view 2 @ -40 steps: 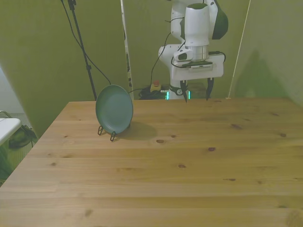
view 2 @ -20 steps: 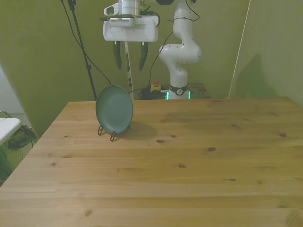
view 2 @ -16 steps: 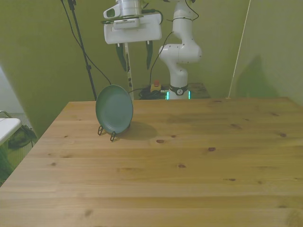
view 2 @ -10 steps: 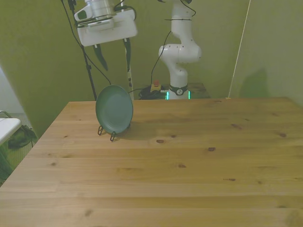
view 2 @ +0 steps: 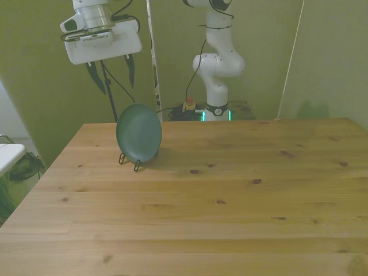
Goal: Unload the plate
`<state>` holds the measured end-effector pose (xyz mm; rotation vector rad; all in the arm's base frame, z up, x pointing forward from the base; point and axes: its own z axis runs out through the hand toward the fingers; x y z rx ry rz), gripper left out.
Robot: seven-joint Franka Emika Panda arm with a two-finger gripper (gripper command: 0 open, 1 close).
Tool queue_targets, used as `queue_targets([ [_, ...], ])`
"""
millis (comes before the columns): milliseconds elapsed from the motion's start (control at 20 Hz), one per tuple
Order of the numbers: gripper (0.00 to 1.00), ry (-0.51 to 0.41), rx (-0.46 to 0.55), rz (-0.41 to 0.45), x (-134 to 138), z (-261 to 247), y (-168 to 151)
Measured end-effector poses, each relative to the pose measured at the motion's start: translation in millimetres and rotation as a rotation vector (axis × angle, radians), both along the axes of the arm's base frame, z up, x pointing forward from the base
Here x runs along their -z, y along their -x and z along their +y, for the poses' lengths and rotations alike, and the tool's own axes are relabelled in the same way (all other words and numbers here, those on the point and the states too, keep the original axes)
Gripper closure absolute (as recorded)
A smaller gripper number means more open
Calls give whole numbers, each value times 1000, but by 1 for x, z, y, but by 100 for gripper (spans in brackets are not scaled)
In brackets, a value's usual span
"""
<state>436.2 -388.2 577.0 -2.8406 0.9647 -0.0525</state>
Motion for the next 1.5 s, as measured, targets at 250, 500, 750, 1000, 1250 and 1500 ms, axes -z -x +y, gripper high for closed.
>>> queue_targets([
  [250,0,-113,-45,40,45,10,-24],
  [500,0,-195,-66,84,53,16,-31],
  [750,0,-249,-80,142,53,23,-30],
  [1000,0,-260,-75,182,64,19,-41],
  [1250,0,-276,-86,204,60,34,-50],
  [1500,0,-278,-51,212,55,38,-48],
])
